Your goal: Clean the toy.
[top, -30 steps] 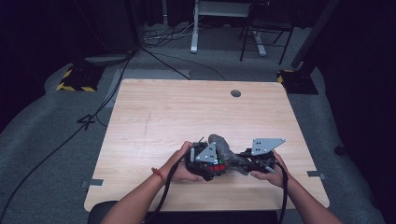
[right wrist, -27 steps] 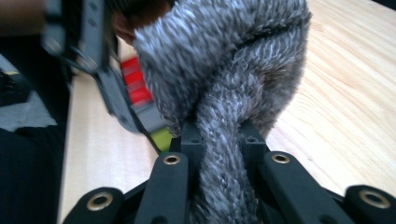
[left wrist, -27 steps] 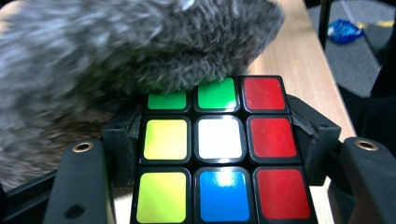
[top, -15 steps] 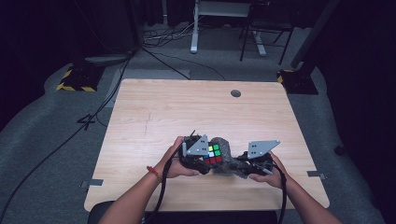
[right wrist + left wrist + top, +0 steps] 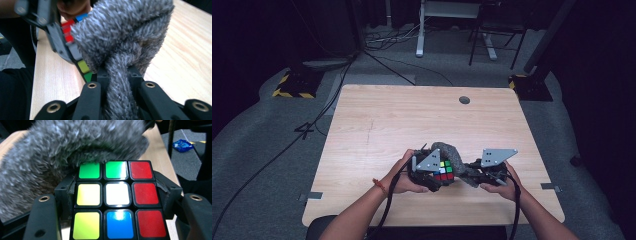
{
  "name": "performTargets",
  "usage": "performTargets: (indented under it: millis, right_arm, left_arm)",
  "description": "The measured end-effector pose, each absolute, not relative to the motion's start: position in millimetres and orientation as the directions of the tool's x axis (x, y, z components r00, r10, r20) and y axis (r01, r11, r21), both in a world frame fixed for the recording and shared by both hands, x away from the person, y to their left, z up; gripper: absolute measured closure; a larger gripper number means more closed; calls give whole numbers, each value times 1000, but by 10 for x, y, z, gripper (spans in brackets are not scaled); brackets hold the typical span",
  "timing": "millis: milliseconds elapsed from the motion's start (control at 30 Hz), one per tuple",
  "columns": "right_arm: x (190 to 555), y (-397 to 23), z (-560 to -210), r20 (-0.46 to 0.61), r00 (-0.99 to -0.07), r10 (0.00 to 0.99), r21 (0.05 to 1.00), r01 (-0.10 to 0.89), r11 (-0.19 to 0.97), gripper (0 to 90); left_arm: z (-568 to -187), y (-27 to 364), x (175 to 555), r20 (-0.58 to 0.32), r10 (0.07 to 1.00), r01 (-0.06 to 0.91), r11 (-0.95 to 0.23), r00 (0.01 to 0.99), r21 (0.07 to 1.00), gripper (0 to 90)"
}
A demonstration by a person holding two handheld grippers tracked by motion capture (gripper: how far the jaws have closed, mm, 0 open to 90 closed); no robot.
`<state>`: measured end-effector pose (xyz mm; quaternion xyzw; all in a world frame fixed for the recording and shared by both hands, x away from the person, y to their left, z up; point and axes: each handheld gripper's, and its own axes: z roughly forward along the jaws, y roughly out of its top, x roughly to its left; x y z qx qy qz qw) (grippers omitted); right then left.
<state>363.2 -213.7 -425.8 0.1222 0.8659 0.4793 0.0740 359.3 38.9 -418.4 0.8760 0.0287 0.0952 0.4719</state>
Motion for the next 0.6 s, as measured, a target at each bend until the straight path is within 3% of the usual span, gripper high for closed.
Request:
performTargets:
  millis: [167, 333, 600]
  right_arm:
    - [3642, -2072, -4354, -9, -968, 250, 800, 143, 583, 783]
    - [3642, -2073, -4354, 8, -974, 225, 806, 139, 575, 782]
    - [3714, -2191, -4291, -2, -957, 289, 828, 161, 538, 777]
  left_arm:
    - [-4159, 478, 3656, 126, 178, -11, -538, 976, 843, 336]
    - [-4182, 500, 3704, 159, 220, -4, -575, 963, 818, 336]
    - [-4214, 594, 3777, 190, 268, 19, -620, 945, 785, 336]
